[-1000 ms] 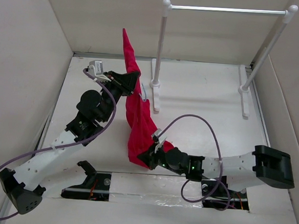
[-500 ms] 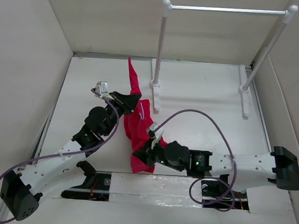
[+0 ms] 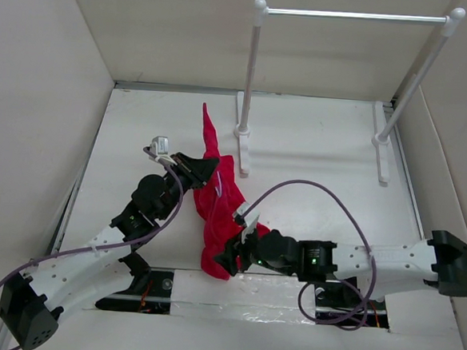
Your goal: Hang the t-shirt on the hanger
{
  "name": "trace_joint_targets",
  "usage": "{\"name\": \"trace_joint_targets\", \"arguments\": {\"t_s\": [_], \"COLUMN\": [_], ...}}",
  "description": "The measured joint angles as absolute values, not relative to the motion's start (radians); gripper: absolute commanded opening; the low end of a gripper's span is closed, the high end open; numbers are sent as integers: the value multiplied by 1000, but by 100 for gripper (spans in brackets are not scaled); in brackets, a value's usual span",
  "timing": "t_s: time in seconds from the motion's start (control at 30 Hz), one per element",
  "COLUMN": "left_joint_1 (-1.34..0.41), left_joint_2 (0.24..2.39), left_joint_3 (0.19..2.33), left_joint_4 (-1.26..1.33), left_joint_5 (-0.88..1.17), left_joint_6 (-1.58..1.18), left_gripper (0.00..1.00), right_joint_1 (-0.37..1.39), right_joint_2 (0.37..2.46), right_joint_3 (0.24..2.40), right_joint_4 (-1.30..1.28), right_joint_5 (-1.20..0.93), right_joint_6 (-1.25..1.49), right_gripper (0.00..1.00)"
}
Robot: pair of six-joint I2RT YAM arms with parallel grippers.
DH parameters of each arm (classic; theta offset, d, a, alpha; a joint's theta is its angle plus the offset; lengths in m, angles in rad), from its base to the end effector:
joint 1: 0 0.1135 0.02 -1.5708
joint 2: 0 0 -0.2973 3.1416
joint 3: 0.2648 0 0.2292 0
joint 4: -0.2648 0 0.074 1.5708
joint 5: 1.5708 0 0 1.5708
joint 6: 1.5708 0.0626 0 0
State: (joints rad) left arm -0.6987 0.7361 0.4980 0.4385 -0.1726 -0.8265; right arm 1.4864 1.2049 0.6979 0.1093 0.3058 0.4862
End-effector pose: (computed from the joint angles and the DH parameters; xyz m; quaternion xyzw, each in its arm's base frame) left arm 0.1308 -0.0958 0.3462 -0.1069 0.6249 -0.4935 0.5954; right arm 0.0406 0.2569 0.2844 -0.3207 0.7628 0.3862 0.4076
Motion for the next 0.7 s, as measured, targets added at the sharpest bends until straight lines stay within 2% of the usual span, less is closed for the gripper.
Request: {"name": "trace_joint_targets", "arguments": {"t_s": [0.03, 0.07, 0.13, 0.17, 0.27, 0.3, 0.33, 0.37, 0.47, 0.6, 0.7], "left_joint_1": [-699, -699, -698, -699, -699, -698, -698, -698, -698, -698, -698], "left_joint_2": [739, 744, 750, 750, 757, 762, 765, 767, 765, 765, 765], "left_joint_3": [497, 497, 492, 484, 470, 470, 470, 469, 467, 467, 464], "left_joint_4": [434, 430, 432, 434, 432, 430, 430, 429, 430, 430, 437], "left_joint_5": [-172, -171, -167, -166, -164, -162, -160, -159, -158, -157, -152], "left_joint_6": [-828, -829, -833, -835, -843, -845, -848, -850, -857, -864, -875], "left_gripper": [0, 0, 0, 0, 0, 0, 0, 0, 0, 0, 0], "right_joint_1": [1486, 1486, 1486, 1486, 1486, 1486, 1486, 1486, 1486, 1484, 1470], "right_joint_2": [1177, 1153, 1108, 1089, 1052, 1045, 1040, 1040, 1041, 1074, 1129], "right_joint_3": [705, 712, 728, 733, 752, 759, 769, 773, 796, 843, 875], "right_joint_4": [98, 88, 77, 79, 84, 90, 99, 105, 138, 171, 204], "right_joint_5": [319, 331, 361, 379, 443, 463, 495, 508, 581, 644, 665], "right_joint_6": [483, 477, 456, 446, 412, 395, 373, 369, 322, 269, 241], "right_gripper": [61, 47, 8, 0, 0, 4, 29, 40, 63, 66, 63]}}
